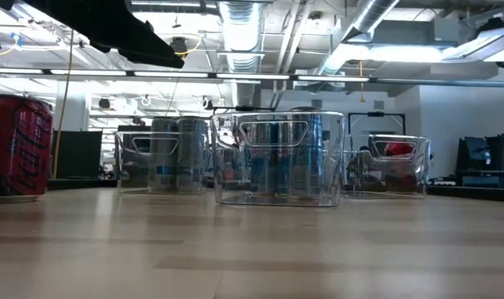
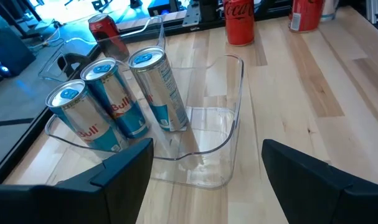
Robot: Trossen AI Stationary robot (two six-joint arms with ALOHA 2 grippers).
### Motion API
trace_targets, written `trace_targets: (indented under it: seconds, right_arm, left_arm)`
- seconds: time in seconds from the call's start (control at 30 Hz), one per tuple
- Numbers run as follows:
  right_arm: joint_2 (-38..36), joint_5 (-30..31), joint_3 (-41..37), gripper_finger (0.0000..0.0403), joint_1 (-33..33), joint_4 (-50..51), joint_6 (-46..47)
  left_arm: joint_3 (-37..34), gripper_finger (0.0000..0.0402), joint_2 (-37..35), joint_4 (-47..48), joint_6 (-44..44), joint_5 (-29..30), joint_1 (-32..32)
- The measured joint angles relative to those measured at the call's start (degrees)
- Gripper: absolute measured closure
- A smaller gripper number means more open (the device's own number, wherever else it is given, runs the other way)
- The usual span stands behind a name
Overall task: Sort soda cans
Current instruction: Put the blue soda can into the middle transparent bin
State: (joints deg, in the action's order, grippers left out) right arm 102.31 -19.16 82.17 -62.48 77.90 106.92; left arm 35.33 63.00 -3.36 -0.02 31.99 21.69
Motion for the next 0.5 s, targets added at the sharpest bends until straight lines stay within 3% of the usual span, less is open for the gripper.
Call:
trace_targets:
  seconds: [0.5]
  right_arm:
    - [0.1, -0.2, 2.5, 0.0158, 2.9, -3.6, -0.9]
  left_arm:
    - [0.0, 0.0104, 0.0, -1.2, 0.2, 0.0, 0.0]
